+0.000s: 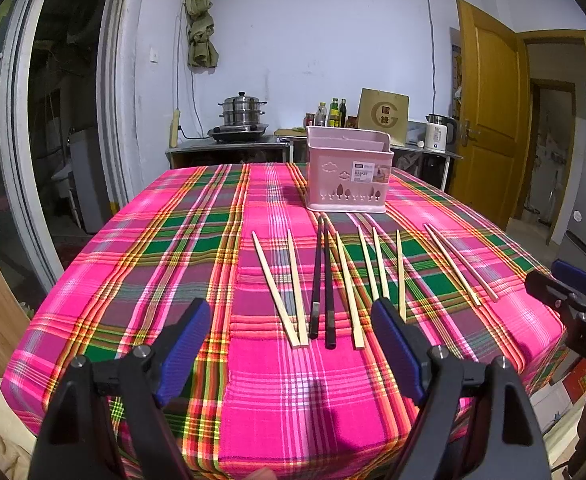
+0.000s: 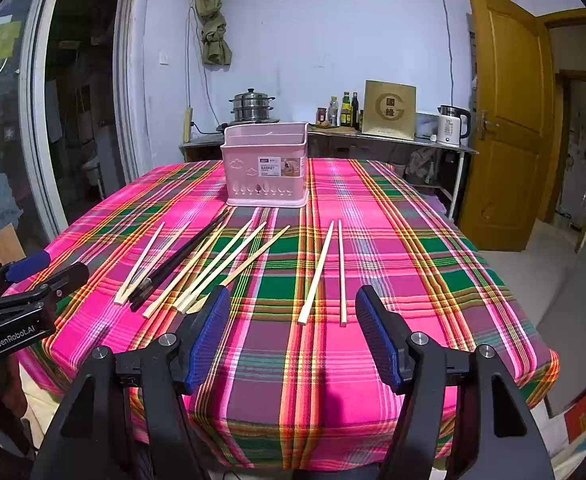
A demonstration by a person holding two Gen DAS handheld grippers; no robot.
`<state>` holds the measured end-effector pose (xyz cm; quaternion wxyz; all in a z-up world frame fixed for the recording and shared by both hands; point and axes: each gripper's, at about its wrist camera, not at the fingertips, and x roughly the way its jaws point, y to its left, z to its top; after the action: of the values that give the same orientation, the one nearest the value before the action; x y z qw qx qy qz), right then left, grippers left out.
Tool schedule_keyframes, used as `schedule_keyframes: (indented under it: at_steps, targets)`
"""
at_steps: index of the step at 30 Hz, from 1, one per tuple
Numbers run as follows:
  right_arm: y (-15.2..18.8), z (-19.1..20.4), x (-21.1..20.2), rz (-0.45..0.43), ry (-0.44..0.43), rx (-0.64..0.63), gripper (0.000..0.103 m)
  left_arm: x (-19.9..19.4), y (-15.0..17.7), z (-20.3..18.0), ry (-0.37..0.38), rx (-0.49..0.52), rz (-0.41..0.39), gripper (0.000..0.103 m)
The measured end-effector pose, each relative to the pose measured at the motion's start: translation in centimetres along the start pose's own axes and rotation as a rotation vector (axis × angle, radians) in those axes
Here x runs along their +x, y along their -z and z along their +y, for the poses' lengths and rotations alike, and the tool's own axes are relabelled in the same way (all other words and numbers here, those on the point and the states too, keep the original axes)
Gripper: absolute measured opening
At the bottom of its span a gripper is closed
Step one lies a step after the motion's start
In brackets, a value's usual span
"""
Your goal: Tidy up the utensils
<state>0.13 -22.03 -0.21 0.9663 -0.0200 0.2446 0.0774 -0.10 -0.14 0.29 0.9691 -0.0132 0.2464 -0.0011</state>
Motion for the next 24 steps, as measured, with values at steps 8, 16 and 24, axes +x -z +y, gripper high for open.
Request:
schedule_keyframes:
  at_steps: [8, 16, 24]
  targets:
    - [0.1, -0.1, 0.2, 0.002, 0.0, 0.0, 0.065, 0.3, 0.1, 0.0, 0.004, 0.0, 0.007, 0.084]
    - [0.2, 0.0, 1.5, 0.025, -0.015, -0.011, 0.065, 2.1, -0.6, 0.4, 0.021, 0.005, 0.05, 0.084]
    - [-1.2, 0.0, 4.1, 0.056, -0.046, -0.03, 0.065, 5.2, -2.3, 1.0, 0.047, 0.022, 0.112, 0.074]
